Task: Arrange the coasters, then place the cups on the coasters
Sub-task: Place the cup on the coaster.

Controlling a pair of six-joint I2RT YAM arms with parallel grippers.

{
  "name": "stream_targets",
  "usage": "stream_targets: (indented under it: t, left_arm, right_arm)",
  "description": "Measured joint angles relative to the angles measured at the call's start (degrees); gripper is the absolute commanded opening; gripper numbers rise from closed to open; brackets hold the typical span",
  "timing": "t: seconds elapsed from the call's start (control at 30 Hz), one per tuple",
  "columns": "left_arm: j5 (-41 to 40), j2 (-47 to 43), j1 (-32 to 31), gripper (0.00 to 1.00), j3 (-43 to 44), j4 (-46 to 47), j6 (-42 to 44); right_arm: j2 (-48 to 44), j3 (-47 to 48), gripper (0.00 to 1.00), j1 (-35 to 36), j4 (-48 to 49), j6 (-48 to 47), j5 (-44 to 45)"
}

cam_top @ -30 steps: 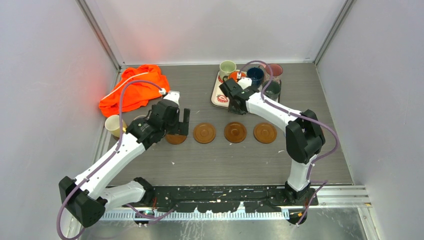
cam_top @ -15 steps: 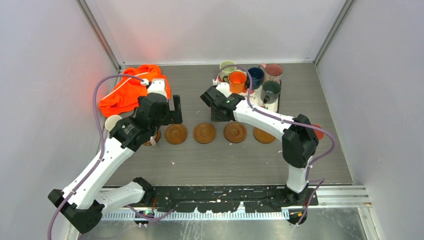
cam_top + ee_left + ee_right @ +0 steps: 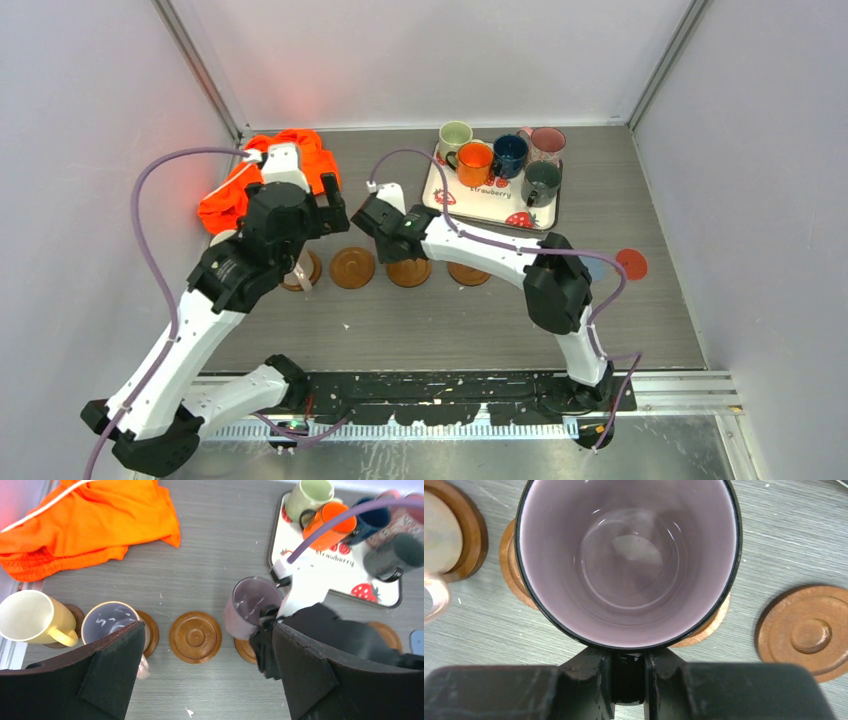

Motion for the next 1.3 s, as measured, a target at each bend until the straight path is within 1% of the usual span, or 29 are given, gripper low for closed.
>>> stream_targets:
  t: [0.23, 0.5, 0.83, 1.3]
  left_arm:
    - [-2.3, -3.9, 0.0, 1.00, 2.3, 1.2, 0.1]
    - [-2.4, -4.1, 0.0, 1.00, 2.3, 1.8, 0.1]
    - [-2.4, -5.1, 0.0, 1.00, 1.9, 1.8, 0.1]
    - [-2.5, -5.4, 0.0, 1.00, 0.4, 1.8, 0.1]
  right_arm:
    - [4.6, 5.6, 0.01, 3.0, -0.4, -1.4, -0.6]
    - [9.1, 10.9, 0.01, 6.0, -0.5, -3.3, -0.5]
    - [12.7, 12.3, 0.00, 8.0, -0.6, -4.2, -0.7]
    - [14.3, 13.1, 0.01, 8.4, -0.1, -4.7, -0.8]
